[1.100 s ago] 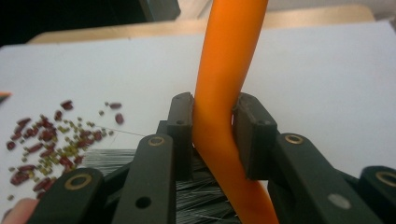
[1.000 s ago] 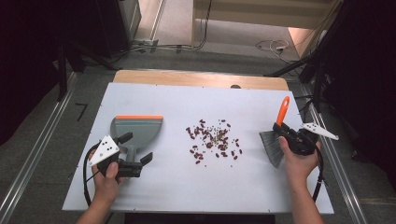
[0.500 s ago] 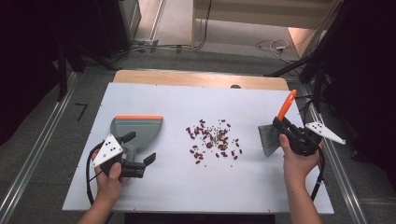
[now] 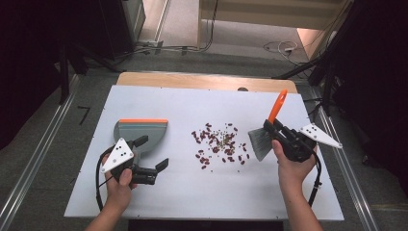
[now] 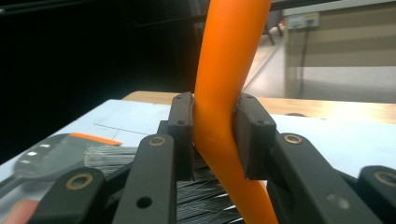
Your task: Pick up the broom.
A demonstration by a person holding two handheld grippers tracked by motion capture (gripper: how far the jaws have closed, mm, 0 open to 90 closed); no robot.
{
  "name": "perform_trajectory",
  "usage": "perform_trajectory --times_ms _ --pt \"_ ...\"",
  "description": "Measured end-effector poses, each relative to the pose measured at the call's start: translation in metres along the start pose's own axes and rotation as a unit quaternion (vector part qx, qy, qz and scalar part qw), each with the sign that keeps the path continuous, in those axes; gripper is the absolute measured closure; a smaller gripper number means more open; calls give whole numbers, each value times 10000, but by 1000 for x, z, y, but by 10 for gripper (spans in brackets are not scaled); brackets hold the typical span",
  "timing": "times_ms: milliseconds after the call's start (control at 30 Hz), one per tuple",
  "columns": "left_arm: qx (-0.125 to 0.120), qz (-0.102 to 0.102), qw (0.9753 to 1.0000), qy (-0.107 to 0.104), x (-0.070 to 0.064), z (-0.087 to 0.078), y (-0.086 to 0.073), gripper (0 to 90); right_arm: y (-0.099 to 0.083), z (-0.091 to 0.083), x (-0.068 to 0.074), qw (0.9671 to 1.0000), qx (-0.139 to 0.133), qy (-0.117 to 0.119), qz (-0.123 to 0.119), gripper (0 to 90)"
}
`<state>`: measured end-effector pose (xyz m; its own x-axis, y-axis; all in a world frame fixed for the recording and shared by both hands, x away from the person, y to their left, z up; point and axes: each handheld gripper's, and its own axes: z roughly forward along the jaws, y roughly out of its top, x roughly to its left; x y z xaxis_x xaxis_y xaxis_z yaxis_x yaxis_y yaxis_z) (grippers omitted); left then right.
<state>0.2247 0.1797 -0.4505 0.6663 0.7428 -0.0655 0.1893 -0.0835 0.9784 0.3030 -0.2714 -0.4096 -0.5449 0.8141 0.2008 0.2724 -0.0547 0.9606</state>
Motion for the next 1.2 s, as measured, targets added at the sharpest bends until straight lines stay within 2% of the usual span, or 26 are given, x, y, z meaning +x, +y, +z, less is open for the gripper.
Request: perform_trajectory --times_ms 100,167,300,600,767,933,1067,1200 --pt "31 56 9999 -91 -5 5 2 0 0 4 12 9999 1 126 -11 688" --pt "86 38 9997 -205 -8 9 3 0 -1 7 19 9998 -2 215 -22 688" --pt "87 34 9995 -302 -16 17 5 0 -2 11 35 9991 11 411 -72 688" --pt "230 -8 9975 -665 -35 34 8 35 -4 19 68 9969 15 759 -184 688" --pt "288 -148 9962 -803 -45 40 9 55 -9 24 88 9951 69 932 -327 688" --pt "350 -200 9945 -964 -54 47 8 74 -12 28 106 9929 113 1128 -373 688" --pt "389 -302 9935 -1030 -59 50 8 108 -15 29 118 9917 122 1205 -441 688" --pt "450 -361 9934 -995 -67 54 9 181 -17 29 129 9911 125 1236 -483 688"
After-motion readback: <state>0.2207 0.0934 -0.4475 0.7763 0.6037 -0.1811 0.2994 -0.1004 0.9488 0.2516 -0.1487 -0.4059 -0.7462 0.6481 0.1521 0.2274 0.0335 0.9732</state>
